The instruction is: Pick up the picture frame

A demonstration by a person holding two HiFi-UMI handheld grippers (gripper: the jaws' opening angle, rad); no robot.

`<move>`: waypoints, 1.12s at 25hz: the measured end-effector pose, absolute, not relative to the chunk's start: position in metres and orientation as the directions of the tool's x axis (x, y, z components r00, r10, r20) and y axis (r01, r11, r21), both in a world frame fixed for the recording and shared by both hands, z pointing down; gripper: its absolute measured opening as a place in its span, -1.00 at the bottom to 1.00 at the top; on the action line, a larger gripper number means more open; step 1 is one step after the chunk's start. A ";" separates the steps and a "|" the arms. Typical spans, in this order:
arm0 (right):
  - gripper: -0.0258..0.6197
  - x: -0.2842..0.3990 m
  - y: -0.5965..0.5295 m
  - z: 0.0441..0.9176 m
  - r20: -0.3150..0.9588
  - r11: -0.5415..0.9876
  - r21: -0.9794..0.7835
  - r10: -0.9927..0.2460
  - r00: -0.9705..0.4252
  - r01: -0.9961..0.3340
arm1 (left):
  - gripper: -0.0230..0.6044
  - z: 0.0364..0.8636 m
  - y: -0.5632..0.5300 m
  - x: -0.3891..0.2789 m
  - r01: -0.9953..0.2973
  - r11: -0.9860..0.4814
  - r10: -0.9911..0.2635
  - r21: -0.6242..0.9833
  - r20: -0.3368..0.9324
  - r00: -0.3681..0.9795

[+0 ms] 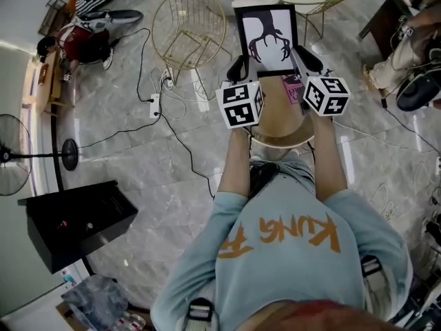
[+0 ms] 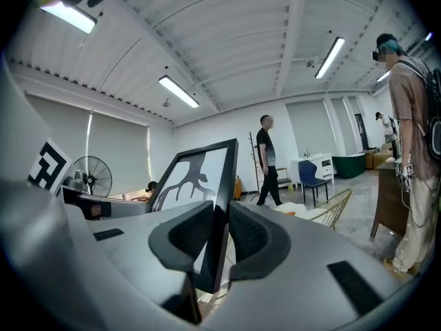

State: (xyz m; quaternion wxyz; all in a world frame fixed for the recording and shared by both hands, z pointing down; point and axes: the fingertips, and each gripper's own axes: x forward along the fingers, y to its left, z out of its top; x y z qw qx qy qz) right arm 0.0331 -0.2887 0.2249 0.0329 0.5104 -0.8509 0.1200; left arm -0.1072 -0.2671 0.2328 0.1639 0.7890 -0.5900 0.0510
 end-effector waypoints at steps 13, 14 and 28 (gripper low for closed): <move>-0.70 0.041 -0.267 0.177 0.065 0.476 -0.124 -0.872 -0.486 -0.871 | -0.68 0.184 -0.248 -0.100 -0.949 -0.284 -0.939 0.136 0.160 0.304; -0.70 0.042 -0.267 0.176 0.062 0.476 -0.123 -0.872 -0.485 -0.871 | -0.67 0.183 -0.248 -0.099 -0.949 -0.287 -0.939 0.134 0.157 0.306; -0.70 0.041 -0.275 0.169 0.055 0.479 -0.099 -0.873 -0.485 -0.872 | -0.67 0.180 -0.257 -0.099 -0.945 -0.291 -0.940 0.146 0.139 0.311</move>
